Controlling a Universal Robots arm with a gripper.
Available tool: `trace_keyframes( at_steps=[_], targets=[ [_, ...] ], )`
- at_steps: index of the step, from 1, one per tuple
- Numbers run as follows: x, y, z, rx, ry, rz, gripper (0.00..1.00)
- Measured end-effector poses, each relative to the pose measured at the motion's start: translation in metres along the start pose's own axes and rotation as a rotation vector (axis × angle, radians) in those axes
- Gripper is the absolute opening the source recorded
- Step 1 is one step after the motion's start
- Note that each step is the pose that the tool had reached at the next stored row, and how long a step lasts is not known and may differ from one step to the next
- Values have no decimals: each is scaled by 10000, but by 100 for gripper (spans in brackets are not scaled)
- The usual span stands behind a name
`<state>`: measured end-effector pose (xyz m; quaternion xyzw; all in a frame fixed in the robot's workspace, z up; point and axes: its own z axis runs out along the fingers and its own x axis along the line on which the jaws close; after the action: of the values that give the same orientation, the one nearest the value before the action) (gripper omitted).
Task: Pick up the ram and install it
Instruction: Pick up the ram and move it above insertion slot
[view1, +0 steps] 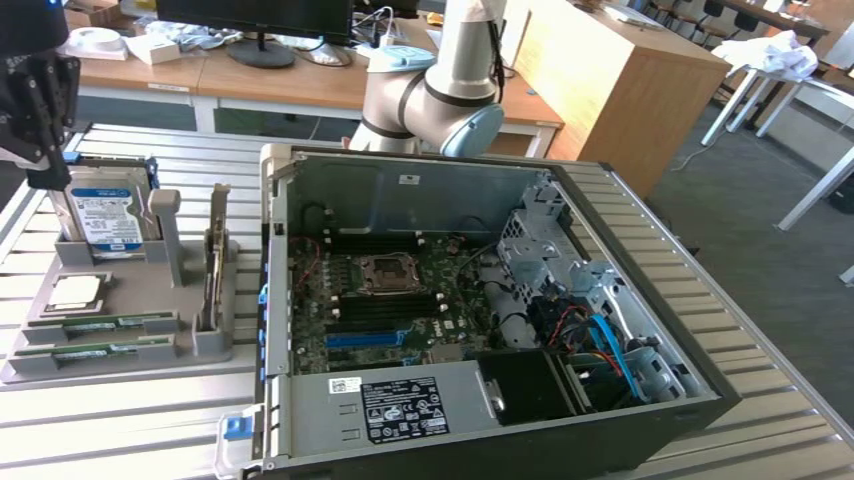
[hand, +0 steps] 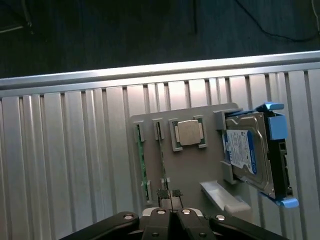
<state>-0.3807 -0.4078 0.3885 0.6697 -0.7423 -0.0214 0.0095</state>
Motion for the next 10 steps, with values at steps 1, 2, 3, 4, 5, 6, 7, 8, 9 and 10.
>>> trace_keyframes(
  at_steps=[1, 2, 3, 4, 5, 6, 7, 8, 9, 10],
  targets=[
    [0, 0, 1, -2, 7, -180, 10],
    [0, 0, 3, -5, 16, -369, 10],
    [0, 0, 5, -7, 24, -555, 10],
    [0, 0, 6, -10, 32, -735, 10],
    [0, 0, 7, -13, 41, -915, 10],
    [0, -1, 9, -16, 49, -1095, 10],
    [0, 0, 11, -18, 56, -1274, 10],
    [0, 0, 11, -22, 64, -1427, 10],
    [0, -1, 11, -23, 66, -1482, 10],
    [1, 0, 11, -23, 67, -1485, 10]
  ],
)
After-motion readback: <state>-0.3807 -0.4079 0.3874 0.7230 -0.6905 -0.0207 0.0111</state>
